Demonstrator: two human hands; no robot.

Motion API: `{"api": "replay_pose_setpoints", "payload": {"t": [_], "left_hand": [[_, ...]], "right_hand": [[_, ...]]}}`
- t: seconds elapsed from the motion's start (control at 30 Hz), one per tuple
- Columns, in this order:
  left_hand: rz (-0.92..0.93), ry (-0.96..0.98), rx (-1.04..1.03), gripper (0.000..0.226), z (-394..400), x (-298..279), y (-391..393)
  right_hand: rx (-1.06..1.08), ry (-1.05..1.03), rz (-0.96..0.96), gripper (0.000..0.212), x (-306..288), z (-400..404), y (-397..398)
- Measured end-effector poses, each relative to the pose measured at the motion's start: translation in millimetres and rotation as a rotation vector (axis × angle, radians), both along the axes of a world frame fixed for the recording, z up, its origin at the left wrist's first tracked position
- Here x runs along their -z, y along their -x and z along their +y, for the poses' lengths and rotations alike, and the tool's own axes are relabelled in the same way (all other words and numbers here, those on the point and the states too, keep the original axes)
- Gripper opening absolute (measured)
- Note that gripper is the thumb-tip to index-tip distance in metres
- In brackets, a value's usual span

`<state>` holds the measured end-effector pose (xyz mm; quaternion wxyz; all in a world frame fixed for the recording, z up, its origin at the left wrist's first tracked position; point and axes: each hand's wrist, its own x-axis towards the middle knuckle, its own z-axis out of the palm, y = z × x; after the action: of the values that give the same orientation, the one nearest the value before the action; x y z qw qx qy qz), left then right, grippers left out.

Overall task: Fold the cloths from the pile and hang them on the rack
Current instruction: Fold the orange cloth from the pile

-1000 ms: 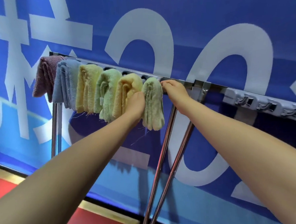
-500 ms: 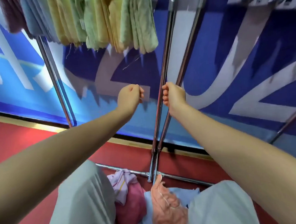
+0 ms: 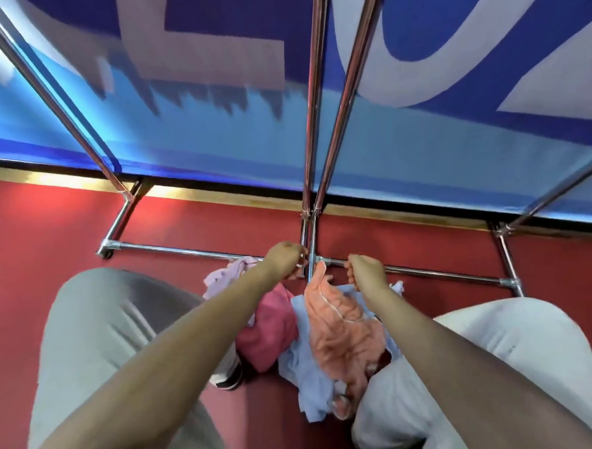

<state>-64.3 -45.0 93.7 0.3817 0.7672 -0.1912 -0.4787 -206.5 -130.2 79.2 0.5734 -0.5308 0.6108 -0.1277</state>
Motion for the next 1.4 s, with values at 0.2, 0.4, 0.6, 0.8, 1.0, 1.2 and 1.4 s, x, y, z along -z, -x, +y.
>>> {"api": "replay_pose_setpoints", "payload": {"t": [0.2, 0.4, 0.6, 0.8, 1.0, 1.2, 1.4], "left_hand": [[-0.013, -0.254, 0.074, 0.025, 7.6, 104.3, 16.4], [-0.189, -0.299, 0.273, 0.032, -13.7, 165.5, 24.5], [-0.223, -0.168, 0.452, 0.03, -43.1, 207.1, 34.2], [-0.371, -0.151, 0.72, 0.049, -53.1, 247.9, 27.6], [-0.416, -0.227, 0.79, 0.046, -52.1, 271.9, 25.2], [-0.37, -0.054, 0.7, 0.056, -47.7, 256.7, 29.8], [-0.28, 0.089, 0.514, 0.061, -57.6, 186.2, 25.2]], "right_hand": [[-0.064, -0.155, 0.222, 0.036, 76.8, 13.6, 43.1], [-0.307, -0.09, 0.439, 0.028, 152.8, 11.3, 41.3], [-0.483, -0.066, 0.432, 0.026, 218.1, -1.5, 39.8], [-0.577, 0.013, 0.333, 0.028, 241.7, -13.8, 37.3], [-0.638, 0.036, 0.471, 0.034, 247.6, -13.3, 35.4], [-0.442, 0.103, 0.424, 0.028, 223.6, -8.9, 27.3], [-0.414, 0.328, 0.373, 0.014, 139.5, -19.3, 17.6]]}}
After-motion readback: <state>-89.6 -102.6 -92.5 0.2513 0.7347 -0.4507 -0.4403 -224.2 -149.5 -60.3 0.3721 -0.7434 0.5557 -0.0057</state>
